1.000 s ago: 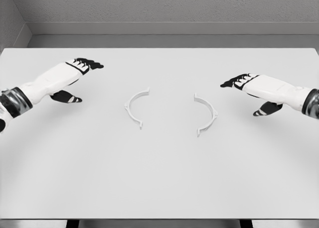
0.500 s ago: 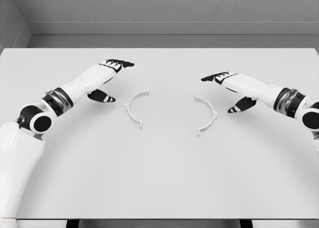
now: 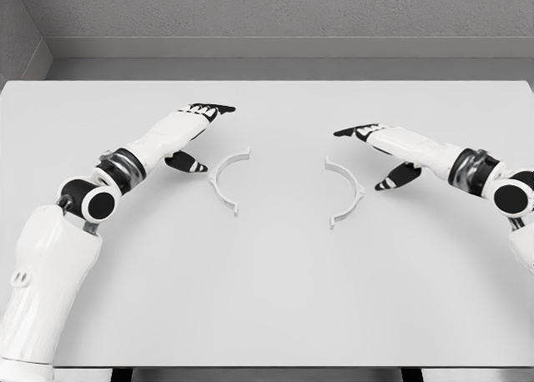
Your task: Assemble PVC drainage pipe clamps
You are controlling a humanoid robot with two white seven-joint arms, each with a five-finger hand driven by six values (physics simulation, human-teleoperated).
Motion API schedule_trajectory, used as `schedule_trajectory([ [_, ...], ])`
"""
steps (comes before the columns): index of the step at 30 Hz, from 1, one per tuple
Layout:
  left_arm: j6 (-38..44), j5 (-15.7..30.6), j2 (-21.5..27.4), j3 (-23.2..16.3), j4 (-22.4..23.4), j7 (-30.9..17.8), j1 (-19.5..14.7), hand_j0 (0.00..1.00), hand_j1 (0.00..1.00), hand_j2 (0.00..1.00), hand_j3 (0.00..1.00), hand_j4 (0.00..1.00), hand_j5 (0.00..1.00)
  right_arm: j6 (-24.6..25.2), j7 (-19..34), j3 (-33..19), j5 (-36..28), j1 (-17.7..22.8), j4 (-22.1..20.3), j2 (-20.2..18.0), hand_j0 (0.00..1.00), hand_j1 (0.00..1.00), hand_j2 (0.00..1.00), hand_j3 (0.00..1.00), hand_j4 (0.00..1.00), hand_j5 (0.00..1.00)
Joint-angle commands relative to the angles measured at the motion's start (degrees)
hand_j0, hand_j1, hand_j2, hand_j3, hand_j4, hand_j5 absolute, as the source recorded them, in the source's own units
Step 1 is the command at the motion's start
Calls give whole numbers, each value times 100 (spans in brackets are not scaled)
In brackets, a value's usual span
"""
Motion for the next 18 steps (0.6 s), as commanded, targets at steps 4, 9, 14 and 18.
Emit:
schedule_trajectory([
  [4, 88, -42, -17, -19, 14, 4, 9, 100, 100, 100, 100, 100, 100, 26, 1, 95, -30, -9, 121, 103, 100, 100, 100, 100, 100, 100],
  [9, 97, -104, 1, 7, 14, 4, 26, 100, 100, 100, 100, 100, 100, 26, 1, 95, -30, -9, 148, 182, 100, 100, 100, 100, 100, 100],
  [14, 220, -104, 1, -19, 14, 4, 35, 100, 100, 100, 100, 100, 100, 26, -8, 95, 93, -17, 139, 200, 100, 100, 100, 100, 100, 100],
  [18, 220, -113, -34, -37, 67, 4, 26, 100, 100, 100, 100, 100, 100, 26, -8, 95, 93, -9, 130, 252, 100, 100, 100, 100, 100, 100],
])
